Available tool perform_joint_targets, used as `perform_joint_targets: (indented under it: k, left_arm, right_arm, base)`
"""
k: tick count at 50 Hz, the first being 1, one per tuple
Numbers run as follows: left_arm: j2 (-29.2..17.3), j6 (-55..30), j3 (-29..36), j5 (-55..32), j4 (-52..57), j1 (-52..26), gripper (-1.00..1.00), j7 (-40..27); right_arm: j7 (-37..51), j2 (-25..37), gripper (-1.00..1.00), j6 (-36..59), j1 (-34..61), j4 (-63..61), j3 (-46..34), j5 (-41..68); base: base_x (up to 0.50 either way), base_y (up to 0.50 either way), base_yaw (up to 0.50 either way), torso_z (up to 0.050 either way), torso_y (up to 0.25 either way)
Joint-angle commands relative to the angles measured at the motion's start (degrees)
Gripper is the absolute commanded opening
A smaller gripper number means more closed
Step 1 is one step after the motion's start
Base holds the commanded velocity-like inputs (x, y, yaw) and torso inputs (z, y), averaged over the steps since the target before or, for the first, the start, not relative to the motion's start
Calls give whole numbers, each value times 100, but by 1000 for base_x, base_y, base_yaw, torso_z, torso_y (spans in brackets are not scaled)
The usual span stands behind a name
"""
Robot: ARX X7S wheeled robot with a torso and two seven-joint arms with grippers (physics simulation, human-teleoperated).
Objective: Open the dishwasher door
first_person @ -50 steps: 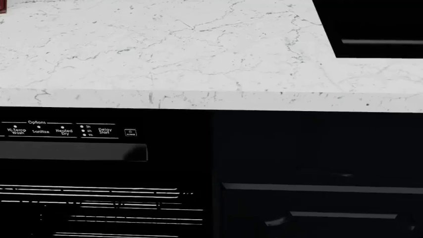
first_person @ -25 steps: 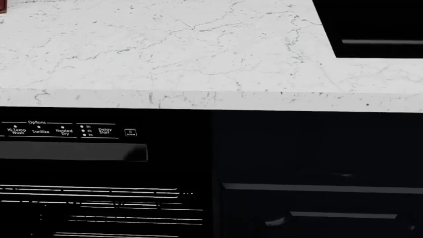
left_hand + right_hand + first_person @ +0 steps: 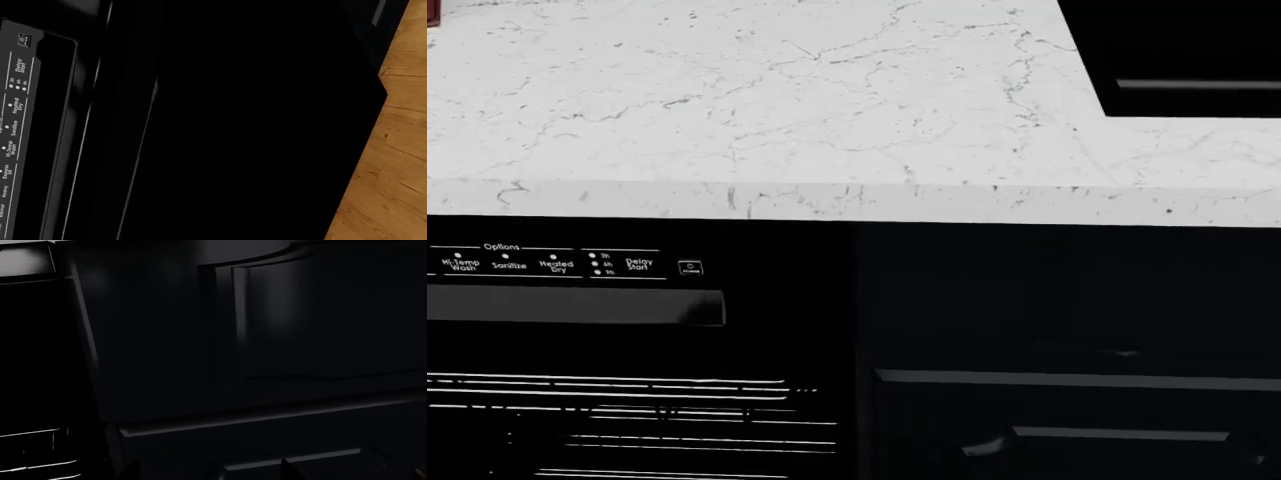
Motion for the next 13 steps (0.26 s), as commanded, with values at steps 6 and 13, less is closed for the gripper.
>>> perform_joint_targets:
  k: [6, 13]
  left_arm:
    - [422, 1130, 561, -2710, -999, 243, -100, 2907]
    - [471, 1254, 582, -2768, -1100, 289, -100, 2926]
  right_arm:
    - [19, 17, 100, -19, -25, -25, -9, 15]
    - [25, 18, 100, -39, -29, -16, -17, 17]
  base:
    - [0, -2, 0, -5, 0]
    - [0, -1, 0, -6, 0]
